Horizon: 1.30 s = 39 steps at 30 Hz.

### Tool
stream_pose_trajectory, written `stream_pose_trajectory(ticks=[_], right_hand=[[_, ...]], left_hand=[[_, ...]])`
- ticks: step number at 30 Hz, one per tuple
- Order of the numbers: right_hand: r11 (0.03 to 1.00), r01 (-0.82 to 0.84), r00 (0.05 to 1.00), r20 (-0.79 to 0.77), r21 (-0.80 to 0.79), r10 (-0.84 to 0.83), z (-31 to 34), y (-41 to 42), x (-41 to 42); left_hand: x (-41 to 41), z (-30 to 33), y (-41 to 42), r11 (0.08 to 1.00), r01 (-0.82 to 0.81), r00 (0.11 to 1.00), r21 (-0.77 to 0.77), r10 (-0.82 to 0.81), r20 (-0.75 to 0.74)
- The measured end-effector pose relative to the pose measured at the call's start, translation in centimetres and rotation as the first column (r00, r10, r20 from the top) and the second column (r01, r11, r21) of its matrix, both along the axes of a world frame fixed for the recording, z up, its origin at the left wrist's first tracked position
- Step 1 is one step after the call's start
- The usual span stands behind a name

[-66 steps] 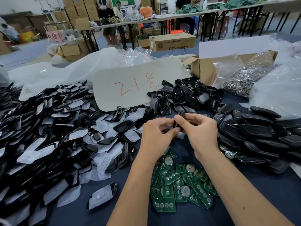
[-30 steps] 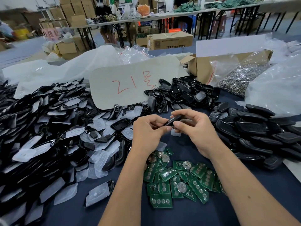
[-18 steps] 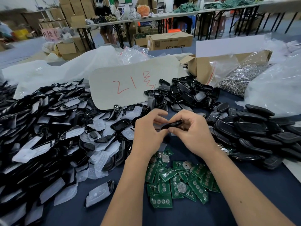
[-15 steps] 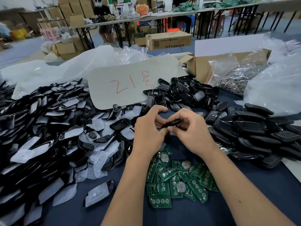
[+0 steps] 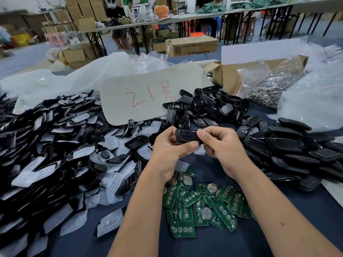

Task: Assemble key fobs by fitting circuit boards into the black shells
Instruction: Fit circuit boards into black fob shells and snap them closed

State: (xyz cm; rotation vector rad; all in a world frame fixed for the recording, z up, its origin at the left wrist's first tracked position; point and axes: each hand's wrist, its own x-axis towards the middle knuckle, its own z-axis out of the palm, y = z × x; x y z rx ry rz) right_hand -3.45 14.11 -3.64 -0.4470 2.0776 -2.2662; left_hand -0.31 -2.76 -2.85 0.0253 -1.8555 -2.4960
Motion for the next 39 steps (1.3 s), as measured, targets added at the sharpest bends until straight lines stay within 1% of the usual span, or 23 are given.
stream_pose_trajectory(ticks=[3,8,11,15,20,22,23,25,27,29,31,33,35,39], right_hand=[[1.000,-0.026,1.000,0.006,-0.007,0.026,0.1,0.1,0.1],[1.000,0.000,1.000,-0.007,0.032,0.000,0.3,-0.1,0.3],[1.000,0.007,1.000,0.026,0.016,-0.007,0.4,-0.2,0.3],[0.998,0.003,0.993,0.120,-0.056,0.003,0.4,-0.2,0.2],[0.998,0.015,0.992,0.128,-0.060,-0.007,0.5,-0.4,0.2],[0.998,0.051,0.992,0.114,-0.036,-0.047,0.4,-0.4,0.3],[0.997,0.077,0.993,0.093,-0.010,-0.075,0.3,-0.3,0.3],[0.986,0.144,0.989,0.006,0.082,-0.145,0.1,-0.3,0.4],[0.952,0.233,0.970,-0.117,0.198,-0.213,0.0,-0.3,0.5],[0.922,0.287,0.949,-0.205,0.261,-0.238,0.0,-0.6,0.6],[0.916,0.291,0.944,-0.240,0.276,-0.227,0.1,-0.7,0.6],[0.918,0.284,0.945,-0.245,0.276,-0.218,0.0,-0.7,0.7],[0.929,0.266,0.956,-0.195,0.258,-0.220,-0.1,-0.7,0.6],[0.964,0.217,0.976,-0.057,0.155,-0.210,-0.3,-0.3,0.5]], left_hand=[[0.2,0.1,0.0,0.999,0.030,1.000,0.030,-0.030,0.002],[0.3,0.1,0.1,0.998,0.024,0.999,0.062,-0.026,0.037],[0.4,0.1,0.3,0.995,0.027,0.997,0.092,-0.033,0.063],[0.4,0.4,0.6,0.993,0.023,0.995,0.116,-0.033,0.092],[0.3,0.3,0.7,0.995,-0.028,0.996,0.099,0.020,0.081],[0.3,0.0,0.8,0.997,-0.063,0.997,0.054,0.059,0.057],[0.4,-0.1,0.8,0.997,-0.080,0.996,0.001,0.080,0.035],[0.4,-0.2,1.1,0.982,-0.126,0.992,-0.137,0.126,-0.013],[0.4,-0.2,1.4,0.951,-0.189,0.982,-0.245,0.183,-0.047],[0.3,-0.2,1.5,0.917,-0.235,0.972,-0.323,0.222,-0.077],[0.3,-0.2,1.4,0.899,-0.256,0.967,-0.355,0.235,-0.103],[0.3,-0.2,1.1,0.921,-0.268,0.963,-0.282,0.250,-0.097],[0.1,-0.2,0.9,0.945,-0.267,0.963,-0.187,0.266,-0.034],[-0.3,-0.5,0.9,0.958,-0.250,0.963,-0.142,0.262,0.069]])
